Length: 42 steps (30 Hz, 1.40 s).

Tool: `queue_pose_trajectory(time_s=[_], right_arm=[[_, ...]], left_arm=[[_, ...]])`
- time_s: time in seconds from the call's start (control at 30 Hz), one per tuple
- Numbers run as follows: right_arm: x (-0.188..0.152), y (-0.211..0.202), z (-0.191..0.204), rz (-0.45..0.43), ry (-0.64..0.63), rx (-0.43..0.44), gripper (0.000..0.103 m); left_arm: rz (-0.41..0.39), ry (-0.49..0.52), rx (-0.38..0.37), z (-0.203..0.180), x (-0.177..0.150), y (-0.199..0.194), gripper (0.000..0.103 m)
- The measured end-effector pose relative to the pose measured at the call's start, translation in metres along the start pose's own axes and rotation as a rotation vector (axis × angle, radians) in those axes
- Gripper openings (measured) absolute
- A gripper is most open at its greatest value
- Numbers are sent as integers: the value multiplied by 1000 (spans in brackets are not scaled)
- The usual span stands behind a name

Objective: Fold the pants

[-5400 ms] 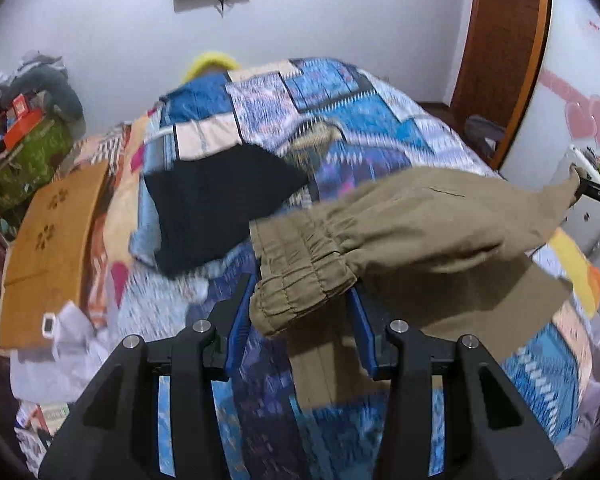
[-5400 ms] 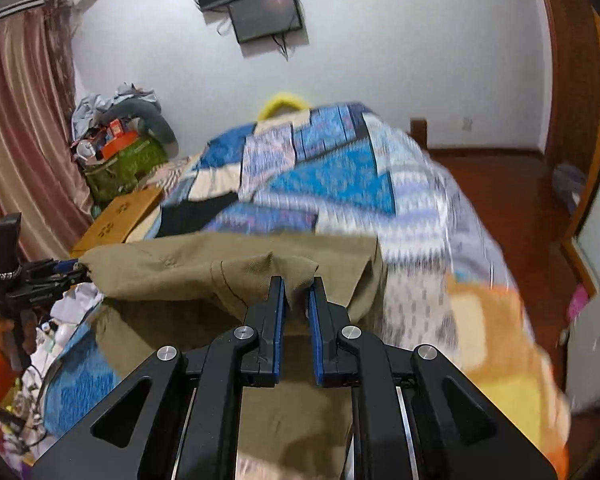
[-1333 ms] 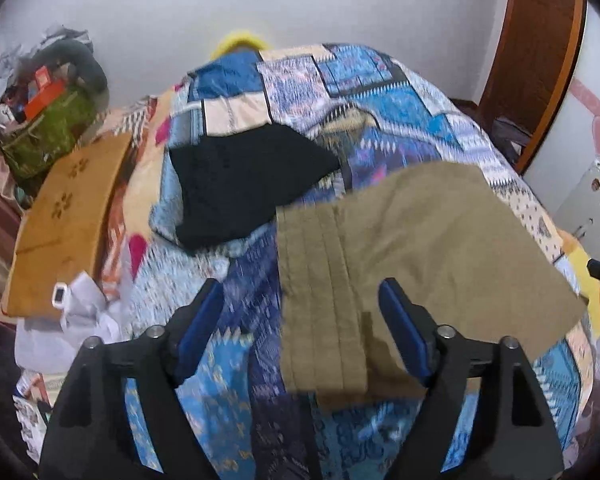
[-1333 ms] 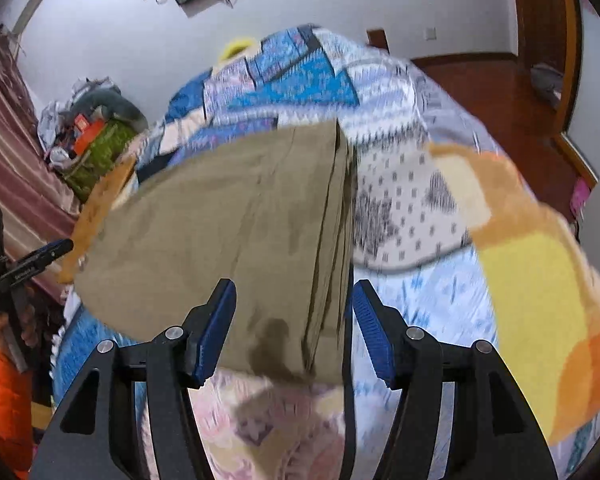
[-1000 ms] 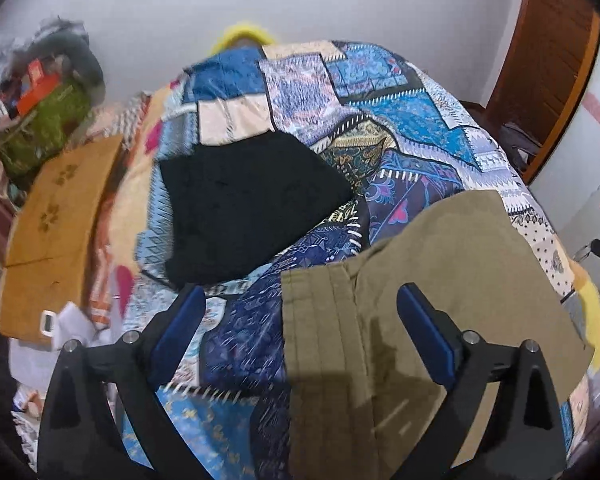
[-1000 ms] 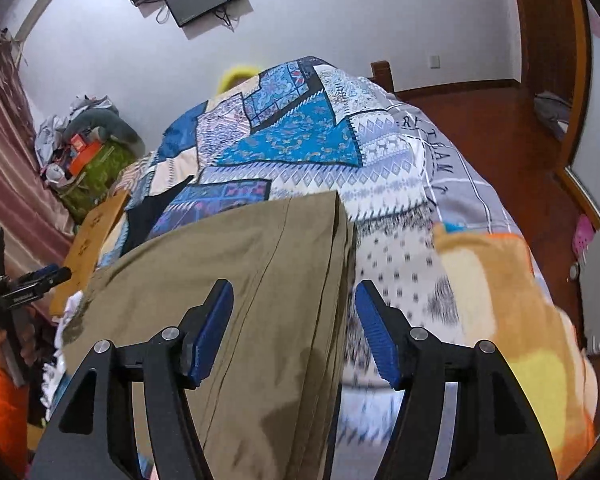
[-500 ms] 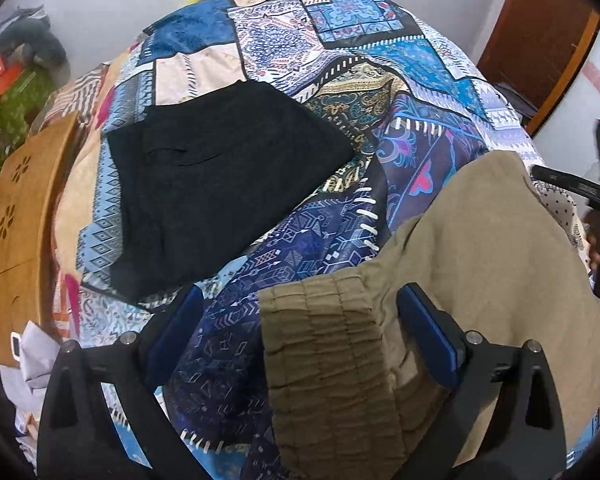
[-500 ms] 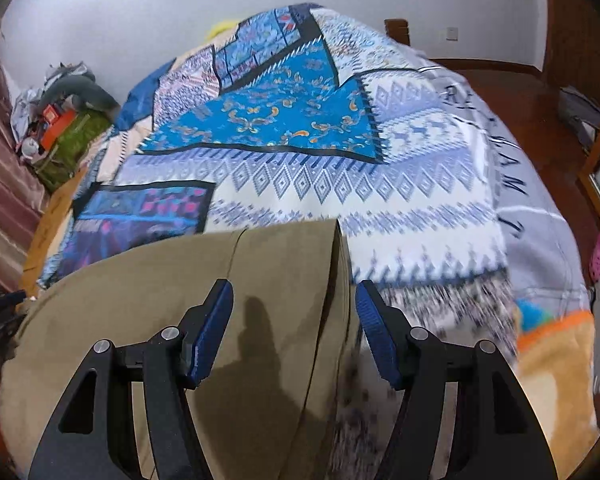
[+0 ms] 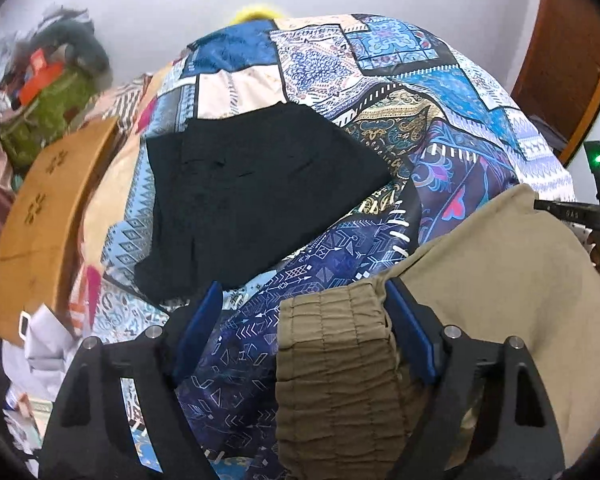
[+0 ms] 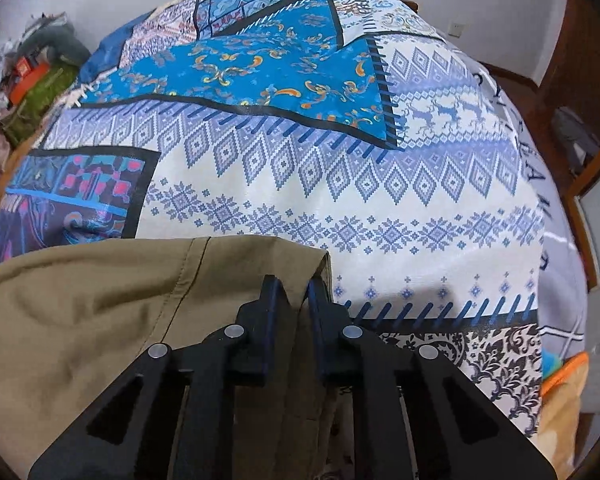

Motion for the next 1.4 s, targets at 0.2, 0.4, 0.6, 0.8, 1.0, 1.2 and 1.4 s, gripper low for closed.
queue_pose_trajectory(time_s=[0.2,0.4,0.6,0.8,1.0,1.2,1.4], right_arm=[[2,-33,11,12,-14,-3,16],[-7,-107,46,-100,-100,70,16],[-14,-147,106,-171,-173,191,52],[-25,-122,154,-95,-214,271,74],[-43,-72,175,94,-301,236,74],[-64,-81,157,114,-261,280,75],[-94,-102,145,92,-279,230,76]], left_arm=[[39,26,-19,0,6,-17,84],[-67,81,-18,-7,12,-75,95],[-120,58,-96,-16,16,-106,103],[-28,61,-109,-28,9,-82,103],[80,114,-101,-40,-13,-50,103],[80,106,-103,-42,-35,-50,103],[65,118,-101,-44,-55,-69,103]])
Point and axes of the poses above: each gripper's, at about its wrist camera, not at the fingertips, and y roughly the way its jaws point, z to its left, x to its top, the point moved 1 cm from there along y, roughly the way its jaws point, and after that the axes turned 6 degrees about x, right-handed, at the moved point
